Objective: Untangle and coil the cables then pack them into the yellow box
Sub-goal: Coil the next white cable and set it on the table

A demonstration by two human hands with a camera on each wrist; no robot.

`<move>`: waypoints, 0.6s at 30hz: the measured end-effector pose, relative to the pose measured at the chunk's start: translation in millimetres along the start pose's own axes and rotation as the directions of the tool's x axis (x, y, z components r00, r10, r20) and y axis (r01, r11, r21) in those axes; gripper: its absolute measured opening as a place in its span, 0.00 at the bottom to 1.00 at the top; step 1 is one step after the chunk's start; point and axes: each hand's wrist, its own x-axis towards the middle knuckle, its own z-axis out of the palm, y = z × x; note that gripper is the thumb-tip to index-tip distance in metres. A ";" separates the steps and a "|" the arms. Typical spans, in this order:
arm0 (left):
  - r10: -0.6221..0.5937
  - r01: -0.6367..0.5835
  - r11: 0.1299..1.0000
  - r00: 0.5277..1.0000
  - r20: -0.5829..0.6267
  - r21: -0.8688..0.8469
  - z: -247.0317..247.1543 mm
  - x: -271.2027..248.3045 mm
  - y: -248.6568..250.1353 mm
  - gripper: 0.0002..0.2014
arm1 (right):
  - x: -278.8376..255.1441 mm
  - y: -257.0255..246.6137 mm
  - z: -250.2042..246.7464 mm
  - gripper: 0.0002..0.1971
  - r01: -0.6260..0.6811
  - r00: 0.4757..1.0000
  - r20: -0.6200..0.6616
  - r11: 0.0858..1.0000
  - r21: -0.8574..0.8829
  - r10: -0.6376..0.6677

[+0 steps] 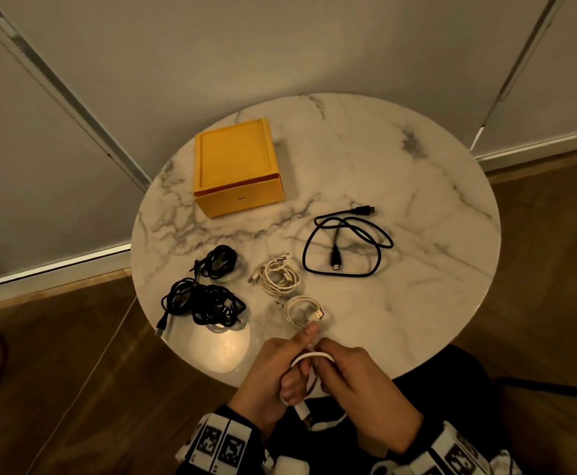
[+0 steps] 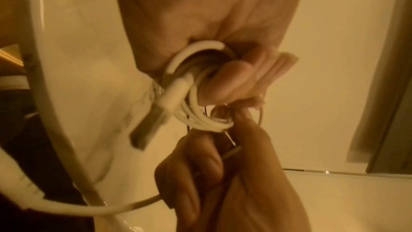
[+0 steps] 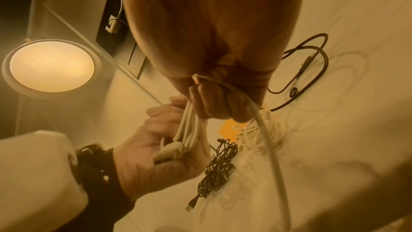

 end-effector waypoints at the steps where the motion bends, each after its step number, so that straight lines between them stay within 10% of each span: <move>1: 0.026 -0.027 1.000 0.999 -0.042 -0.004 2.4 1.6 -0.4 0.24 | 0.0 -0.3 0.3 0.08 0.004 1.000 -0.001 1.000 -0.014 -0.004; 13: 0.546 -0.520 0.774 0.837 0.037 0.361 13.1 -3.2 9.7 0.12 | 3.2 -11.9 -16.7 0.12 -0.067 0.991 -0.104 0.986 0.150 0.083; 18: 0.676 -0.600 0.617 0.735 0.046 0.509 14.3 -1.5 9.3 0.10 | -0.7 -19.4 -16.0 0.16 -0.205 0.970 -0.001 0.813 0.545 0.245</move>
